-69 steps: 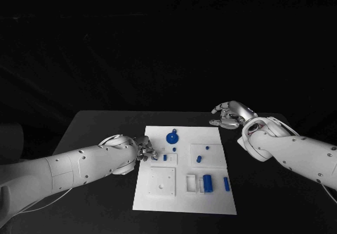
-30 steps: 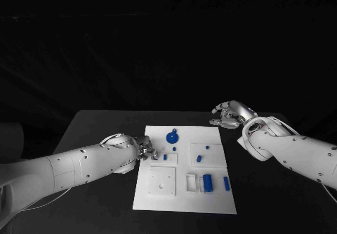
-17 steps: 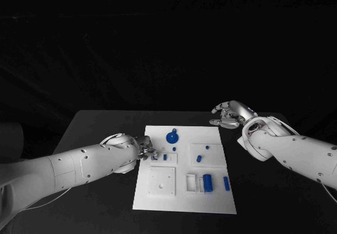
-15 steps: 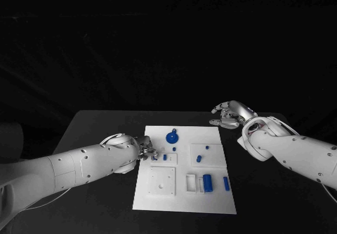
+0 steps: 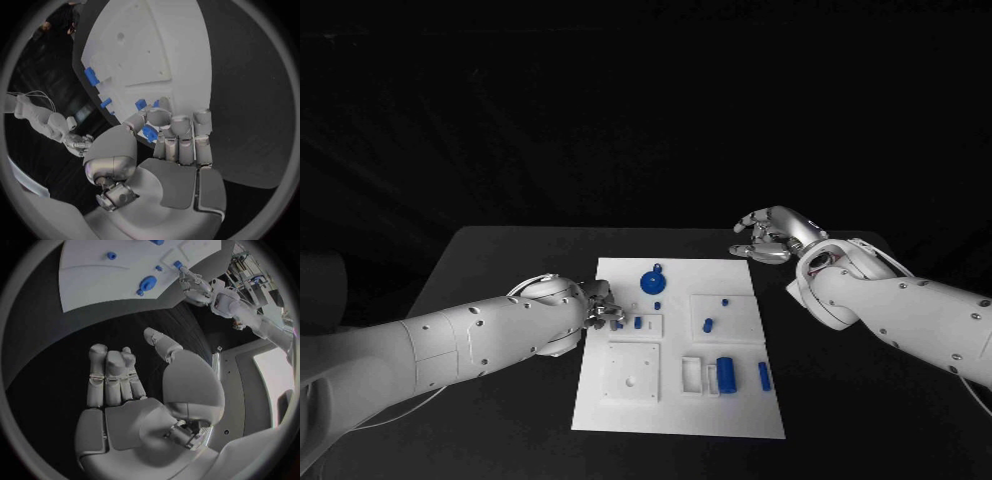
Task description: Assemble the parts on the task board
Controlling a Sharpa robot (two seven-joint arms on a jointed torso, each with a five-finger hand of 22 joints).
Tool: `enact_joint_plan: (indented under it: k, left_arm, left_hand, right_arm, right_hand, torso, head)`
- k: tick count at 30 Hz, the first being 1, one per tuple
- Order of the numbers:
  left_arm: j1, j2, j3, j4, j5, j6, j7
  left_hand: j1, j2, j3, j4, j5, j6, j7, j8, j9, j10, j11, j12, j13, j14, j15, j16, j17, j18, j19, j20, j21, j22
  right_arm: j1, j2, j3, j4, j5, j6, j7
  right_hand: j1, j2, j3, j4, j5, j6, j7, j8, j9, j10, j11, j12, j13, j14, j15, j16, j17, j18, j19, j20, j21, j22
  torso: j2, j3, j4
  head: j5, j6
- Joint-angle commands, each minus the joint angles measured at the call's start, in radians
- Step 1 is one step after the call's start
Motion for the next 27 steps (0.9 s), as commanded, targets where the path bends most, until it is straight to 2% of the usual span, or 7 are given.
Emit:
enact_joint_plan:
  k: [1,10,14,17,22,23,27]
  left_arm:
    - [-0.004,0.007,-0.002,0.004,-0.010,0.028,0.004]
    - [-0.004,0.009,-0.002,0.004,-0.017,0.024,0.004]
    - [-0.004,0.008,-0.002,0.001,-0.017,0.026,-0.002]
    - [-0.004,0.007,-0.002,-0.002,-0.017,0.023,-0.004]
    - [-0.004,0.004,-0.002,-0.005,-0.018,0.010,-0.007]
    - [-0.004,0.004,-0.002,-0.006,-0.018,0.007,-0.007]
    - [-0.004,0.003,-0.001,-0.005,-0.018,-0.006,-0.007]
  left_hand:
    - [0.005,-0.013,0.001,0.002,0.002,0.120,-0.056,-0.002,-0.002,-0.014,-0.013,0.004,-0.001,0.004,-0.012,0.007,-0.001,0.007,0.007,-0.142,0.002,0.002]
    - [0.008,-0.023,0.000,0.003,0.004,0.121,-0.056,0.000,-0.002,-0.014,-0.013,0.006,-0.001,0.005,-0.013,0.009,-0.001,0.007,0.008,-0.141,0.003,0.003]
    - [0.006,-0.045,-0.005,0.015,-0.027,0.120,-0.056,0.002,-0.004,-0.015,-0.013,0.008,-0.002,0.005,-0.014,0.009,-0.002,0.008,0.010,-0.141,0.002,0.004]
    - [-0.005,-0.099,-0.014,0.040,-0.122,0.116,-0.056,0.002,-0.006,-0.017,-0.012,0.008,-0.006,0.002,-0.015,0.007,-0.004,0.009,0.010,-0.142,-0.001,0.004]
    - [-0.023,-0.141,-0.029,0.058,-0.129,0.111,-0.053,0.001,-0.007,-0.018,-0.011,0.007,-0.008,0.001,-0.016,0.006,-0.005,0.008,0.009,-0.140,-0.003,0.004]
    - [-0.058,-0.181,-0.062,0.065,-0.131,0.103,-0.050,-0.002,-0.008,-0.020,-0.007,0.005,-0.009,-0.003,-0.015,0.004,-0.005,0.005,0.006,-0.138,-0.003,0.005]
    - [-0.066,-0.209,-0.079,0.071,-0.132,0.090,-0.048,-0.007,-0.010,-0.021,-0.006,0.003,-0.012,-0.008,-0.017,0.003,-0.006,0.010,0.003,-0.140,-0.006,0.005]
  right_arm:
    - [0.000,0.000,0.000,0.001,-0.008,0.011,0.007]
    - [0.000,-0.001,0.000,0.002,-0.008,0.011,0.006]
    - [0.000,-0.001,0.000,0.001,-0.008,0.011,0.007]
    - [0.000,-0.001,0.000,0.001,-0.008,0.010,0.007]
    - [0.000,-0.002,0.000,0.001,-0.008,0.008,0.007]
    - [0.000,-0.002,0.000,0.001,-0.008,0.008,0.007]
    - [0.000,-0.001,0.000,0.000,-0.008,0.007,0.008]
  right_hand:
    - [-0.001,0.002,-0.005,0.001,0.004,0.000,0.005,0.007,-0.001,-0.006,-0.002,0.006,-0.001,0.005,0.001,-0.007,0.001,0.042,0.005,-0.003,-0.006,0.018]
    - [-0.001,0.001,-0.005,0.002,0.004,0.000,0.005,0.007,-0.002,-0.006,-0.002,0.006,-0.001,0.005,0.001,-0.007,0.001,0.042,0.005,-0.003,-0.006,0.018]
    - [-0.002,0.001,-0.006,0.002,0.004,0.000,0.005,0.007,-0.002,-0.006,-0.002,0.006,-0.002,0.005,0.001,-0.007,0.001,0.042,0.005,-0.003,-0.006,0.018]
    - [-0.002,0.000,-0.006,0.002,0.005,0.000,0.005,0.006,-0.002,-0.006,-0.002,0.006,-0.002,0.005,0.001,-0.007,0.001,0.042,0.005,-0.003,-0.006,0.018]
    - [-0.003,0.000,-0.006,0.002,0.005,0.000,0.006,0.006,-0.002,-0.006,-0.002,0.006,-0.002,0.005,0.001,-0.007,0.001,0.042,0.005,-0.003,-0.006,0.018]
    - [-0.004,0.000,-0.007,0.002,0.005,-0.001,0.006,0.006,-0.002,-0.006,-0.002,0.006,-0.002,0.005,0.001,-0.007,0.001,0.042,0.005,-0.003,-0.006,0.018]
    - [-0.004,-0.001,-0.007,0.003,0.005,-0.001,0.006,0.006,-0.002,-0.007,-0.002,0.006,-0.002,0.004,0.002,-0.007,0.001,0.042,0.005,-0.003,-0.006,0.018]
  torso:
    - [0.000,0.0000,0.0006]
    - [0.000,-0.0003,0.0002]
    - [0.000,0.0001,0.0005]
    - [0.000,-0.0002,0.0008]
    - [0.000,-0.0011,0.0012]
    - [0.000,-0.0011,0.0012]
    - [0.000,-0.0011,0.0011]
  head:
    - [-0.001,-0.001]
    - [-0.002,-0.001]
    - [-0.003,0.000]
    - [-0.004,0.000]
    - [-0.005,0.001]
    - [-0.005,0.001]
    - [-0.005,0.001]
